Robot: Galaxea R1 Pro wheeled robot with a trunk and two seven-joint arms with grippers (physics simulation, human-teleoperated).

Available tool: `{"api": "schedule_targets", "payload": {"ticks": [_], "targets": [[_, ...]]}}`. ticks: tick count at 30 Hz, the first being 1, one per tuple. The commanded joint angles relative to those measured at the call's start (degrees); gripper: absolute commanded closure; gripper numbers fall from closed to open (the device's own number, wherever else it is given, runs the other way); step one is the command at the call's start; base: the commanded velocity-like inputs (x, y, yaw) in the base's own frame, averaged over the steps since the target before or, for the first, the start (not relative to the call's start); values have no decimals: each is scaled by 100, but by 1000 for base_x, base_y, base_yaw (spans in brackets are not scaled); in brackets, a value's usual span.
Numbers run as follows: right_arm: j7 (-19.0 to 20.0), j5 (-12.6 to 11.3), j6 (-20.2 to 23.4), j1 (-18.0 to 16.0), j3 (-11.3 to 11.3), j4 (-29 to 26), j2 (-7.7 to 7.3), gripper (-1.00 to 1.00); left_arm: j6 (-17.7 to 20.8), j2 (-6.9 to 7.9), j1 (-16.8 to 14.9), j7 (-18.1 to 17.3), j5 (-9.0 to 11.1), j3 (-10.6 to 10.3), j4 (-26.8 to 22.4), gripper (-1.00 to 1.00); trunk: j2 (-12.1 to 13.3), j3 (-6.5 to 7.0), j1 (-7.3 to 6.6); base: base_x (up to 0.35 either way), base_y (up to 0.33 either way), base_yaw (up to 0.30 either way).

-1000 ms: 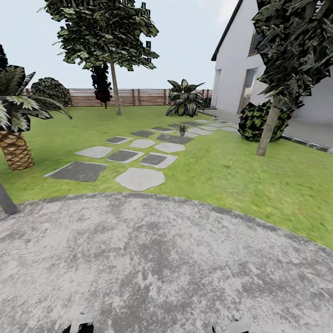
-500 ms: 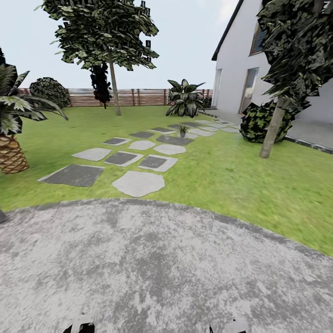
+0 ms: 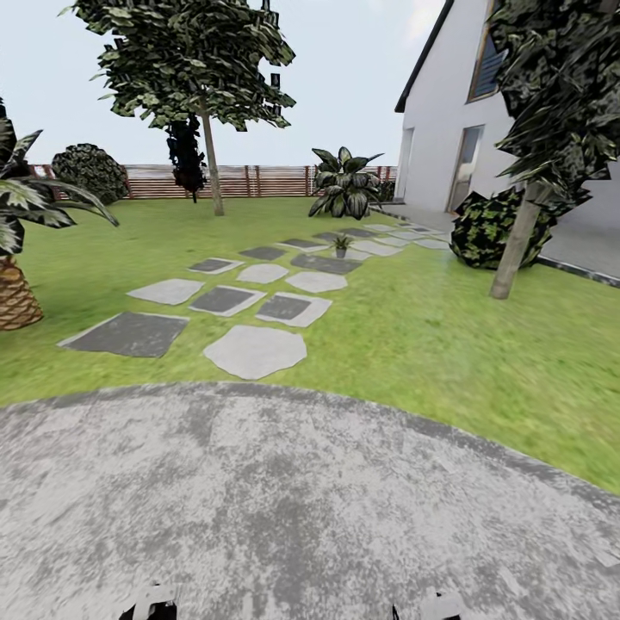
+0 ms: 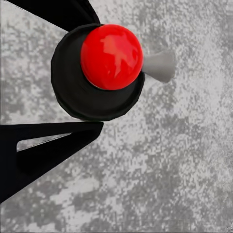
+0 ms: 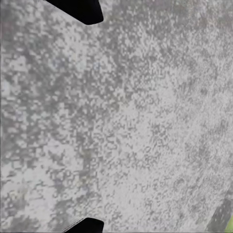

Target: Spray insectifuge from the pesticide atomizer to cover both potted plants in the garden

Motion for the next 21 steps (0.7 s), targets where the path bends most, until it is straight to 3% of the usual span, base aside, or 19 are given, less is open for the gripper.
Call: {"api": "schedule_targets", "payload": {"ticks": [1, 21], "targets": [[-60, 31, -3, -4, 42, 5, 1, -100, -16, 1, -4, -29, 52, -13, 5, 100, -2, -5, 3, 341, 0, 0], [-42, 32, 0, -4, 32, 4, -6, -100, -16, 1, -4, -35, 56, -13, 5, 100, -2, -5, 3, 340, 0, 0]]}}
